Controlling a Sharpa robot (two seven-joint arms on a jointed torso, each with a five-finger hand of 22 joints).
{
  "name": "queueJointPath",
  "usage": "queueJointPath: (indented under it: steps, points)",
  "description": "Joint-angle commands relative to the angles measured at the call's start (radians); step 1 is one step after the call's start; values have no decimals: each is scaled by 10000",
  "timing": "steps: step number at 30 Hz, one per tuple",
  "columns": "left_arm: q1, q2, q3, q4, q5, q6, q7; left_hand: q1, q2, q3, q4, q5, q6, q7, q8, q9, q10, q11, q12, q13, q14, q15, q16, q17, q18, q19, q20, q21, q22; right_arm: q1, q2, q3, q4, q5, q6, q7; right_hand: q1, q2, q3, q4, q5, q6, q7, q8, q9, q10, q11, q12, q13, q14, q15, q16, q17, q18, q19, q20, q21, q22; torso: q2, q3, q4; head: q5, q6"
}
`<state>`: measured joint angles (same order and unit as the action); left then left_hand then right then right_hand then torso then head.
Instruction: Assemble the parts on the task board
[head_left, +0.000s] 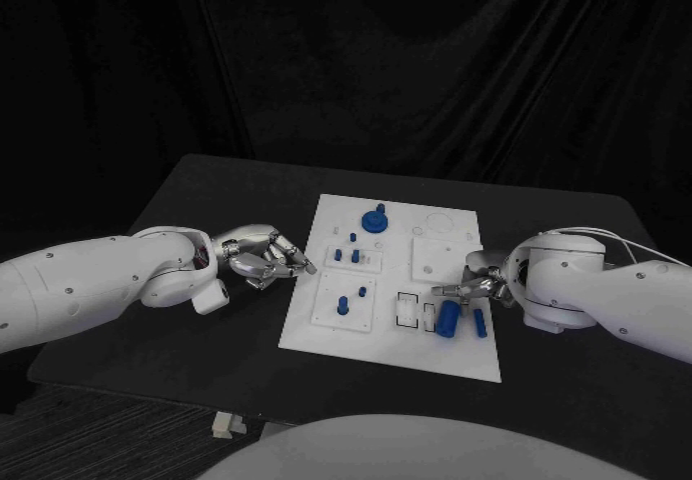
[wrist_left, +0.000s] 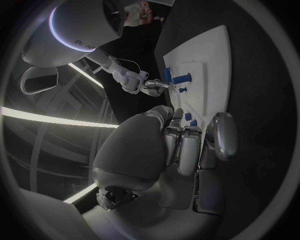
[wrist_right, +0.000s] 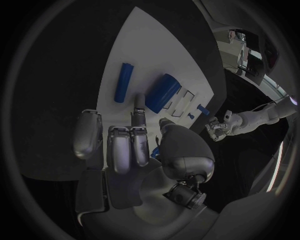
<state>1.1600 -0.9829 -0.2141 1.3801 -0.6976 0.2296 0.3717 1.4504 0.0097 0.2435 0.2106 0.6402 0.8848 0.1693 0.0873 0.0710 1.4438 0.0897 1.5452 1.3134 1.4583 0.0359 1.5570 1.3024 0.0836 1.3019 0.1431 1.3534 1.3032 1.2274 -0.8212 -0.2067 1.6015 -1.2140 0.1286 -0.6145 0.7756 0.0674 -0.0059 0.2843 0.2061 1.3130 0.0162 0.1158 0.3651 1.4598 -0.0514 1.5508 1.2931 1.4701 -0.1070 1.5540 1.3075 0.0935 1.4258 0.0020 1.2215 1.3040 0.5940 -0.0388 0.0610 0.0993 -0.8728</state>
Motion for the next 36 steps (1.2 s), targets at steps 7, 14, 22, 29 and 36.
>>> queueJointPath:
  steps: [7, 14, 22, 29, 36]
  points:
    - [-25, 9, 6, 25, 62, 154, 63, -42, 197, 426, -121, 201, 87, -25, 186, 39, 1270, -18, 256, 2574, 1125, 7, 138, 2684, -103, 102, 36, -13, 1210, -43, 78, 3, -3, 55, 9, -162, 874, -175, -646, -10, 647, 51, -6, -162, -190, 1110, 16, 200, 2776, 1007, 42, 168, 2633, -185, 148, 88, -68, 1675, 5, -1, 3, -13, 2]
    - [-28, 16, 6, 23, 62, 163, 54, -47, 205, 457, -127, 204, 93, -23, 187, 38, 1270, -16, 256, 2574, 1125, 8, 138, 2684, -101, 96, 37, -20, 1209, -69, 178, 3, -42, -140, 408, -208, 1289, -521, -854, -102, 761, -117, 40, -258, -218, 1110, 22, 200, 2776, 1007, 55, 168, 2633, -164, 126, 94, -187, 1641, 0, 0, 0, 8, 2]
    - [-31, 16, 6, 22, 62, 180, 27, -47, 205, 457, -127, 204, 93, -23, 187, 38, 1270, -16, 256, 2574, 1125, 8, 138, 2684, -101, 96, 37, -20, 1209, -109, 275, 3, -84, -189, 654, -234, 1122, -594, -1089, 51, 735, -15, 14, -172, -112, 1110, 6, 200, 2776, 1007, 46, 168, 2633, -123, 63, 94, -408, 1577, 0, -2, -1, 17, 2]
    - [-34, 27, 6, 8, 62, 204, 5, -47, 205, 457, -127, 204, 93, -23, 187, 38, 1270, -16, 256, 2574, 1125, 8, 138, 2684, -101, 96, 37, -20, 1209, -135, 321, 3, -114, -199, 718, -248, 1165, -604, -1140, 15, 764, -78, 21, -178, -56, 1110, 10, 200, 2776, 1007, 44, 168, 2633, -94, 15, 92, -568, 1532, 1, 0, 2, 16, 2]
    - [-37, 37, 6, 4, 62, 217, -10, -47, 205, 457, -127, 204, 93, -23, 187, 38, 1270, -16, 256, 2574, 1125, 8, 138, 2684, -101, 96, 37, -20, 1209, -163, 330, 3, -131, -201, 660, -253, 2060, -493, -1034, -247, 2410, -447, 47, -141, 409, 1110, 28, 200, 2776, 1007, 53, 168, 2633, -72, 2, 92, -798, 1487, 0, 1, 3, 25, 2]
